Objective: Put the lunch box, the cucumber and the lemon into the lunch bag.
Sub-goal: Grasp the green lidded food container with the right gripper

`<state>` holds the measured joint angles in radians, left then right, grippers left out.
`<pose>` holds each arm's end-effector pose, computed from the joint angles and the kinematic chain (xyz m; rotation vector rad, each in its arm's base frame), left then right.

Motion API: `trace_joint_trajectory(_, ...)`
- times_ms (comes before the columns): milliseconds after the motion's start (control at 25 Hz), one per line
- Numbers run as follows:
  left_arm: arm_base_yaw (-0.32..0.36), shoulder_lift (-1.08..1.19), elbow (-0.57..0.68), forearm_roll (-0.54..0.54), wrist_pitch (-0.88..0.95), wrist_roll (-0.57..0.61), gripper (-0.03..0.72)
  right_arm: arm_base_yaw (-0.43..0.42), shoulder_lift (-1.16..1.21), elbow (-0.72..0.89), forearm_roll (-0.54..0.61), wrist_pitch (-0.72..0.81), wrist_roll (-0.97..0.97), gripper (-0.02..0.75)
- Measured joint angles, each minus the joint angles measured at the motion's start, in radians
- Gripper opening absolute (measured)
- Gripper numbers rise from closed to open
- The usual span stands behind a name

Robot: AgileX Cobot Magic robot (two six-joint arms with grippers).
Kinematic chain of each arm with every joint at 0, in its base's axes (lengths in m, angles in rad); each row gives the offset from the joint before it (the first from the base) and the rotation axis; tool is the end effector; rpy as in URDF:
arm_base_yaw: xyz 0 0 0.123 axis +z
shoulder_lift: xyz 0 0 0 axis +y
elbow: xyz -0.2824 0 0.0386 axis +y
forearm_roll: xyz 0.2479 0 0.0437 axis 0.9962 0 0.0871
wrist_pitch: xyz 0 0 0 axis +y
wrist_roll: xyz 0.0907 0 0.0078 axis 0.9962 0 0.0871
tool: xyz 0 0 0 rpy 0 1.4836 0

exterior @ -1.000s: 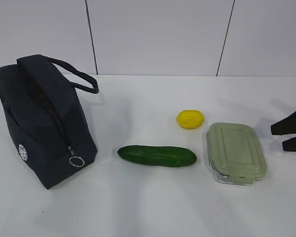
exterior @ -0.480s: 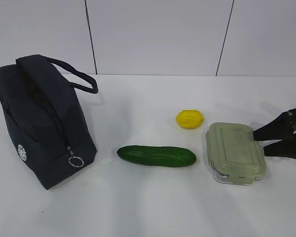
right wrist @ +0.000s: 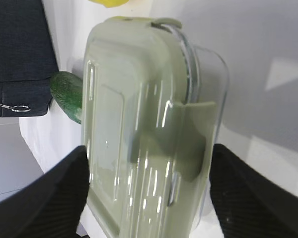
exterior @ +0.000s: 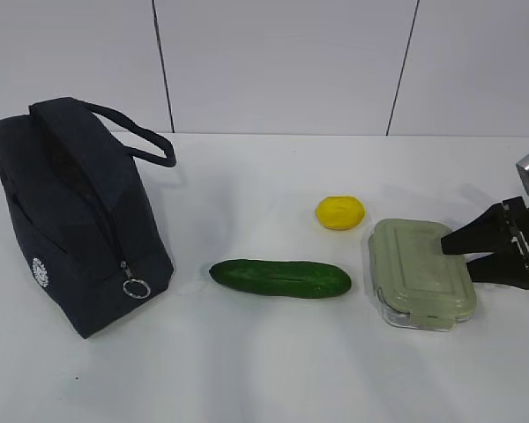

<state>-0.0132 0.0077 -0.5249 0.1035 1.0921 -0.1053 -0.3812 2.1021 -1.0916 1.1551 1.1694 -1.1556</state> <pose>-0.0080 0.0085 0.2819 -0.1024 2.0519 0.0505 0.3437 -0.0551 0.1114 0.0151 2.5263 1.3255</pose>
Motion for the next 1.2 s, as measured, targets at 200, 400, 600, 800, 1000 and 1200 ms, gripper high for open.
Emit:
trace_joint_trajectory(200,0.0,0.0,0.0,0.0,0.0,0.0,0.236,0.0,0.004,0.0,0.012,-0.002,-0.001,0.585)
trace_joint_trajectory(400,0.0,0.0,0.0,0.0,0.0,0.0,0.236,0.0,0.004,0.0,0.016,-0.002,-0.001,0.585)
trace_joint_trajectory(600,0.0,0.0,0.0,0.0,0.0,0.0,0.236,0.0,0.005,0.0,0.016,-0.002,-0.001,0.585)
trace_joint_trajectory(800,0.0,0.0,0.0,0.0,0.0,0.0,0.236,0.006,0.021,0.0,0.023,-0.002,-0.001,0.585)
trace_joint_trajectory(1000,0.0,0.0,0.0,0.0,0.0,0.0,0.236,0.015,0.053,0.0,0.025,-0.004,0.003,0.585)
trace_joint_trajectory(1200,0.0,0.0,0.0,0.0,0.0,0.0,0.236,0.016,0.061,-0.002,0.027,-0.004,0.003,0.585)
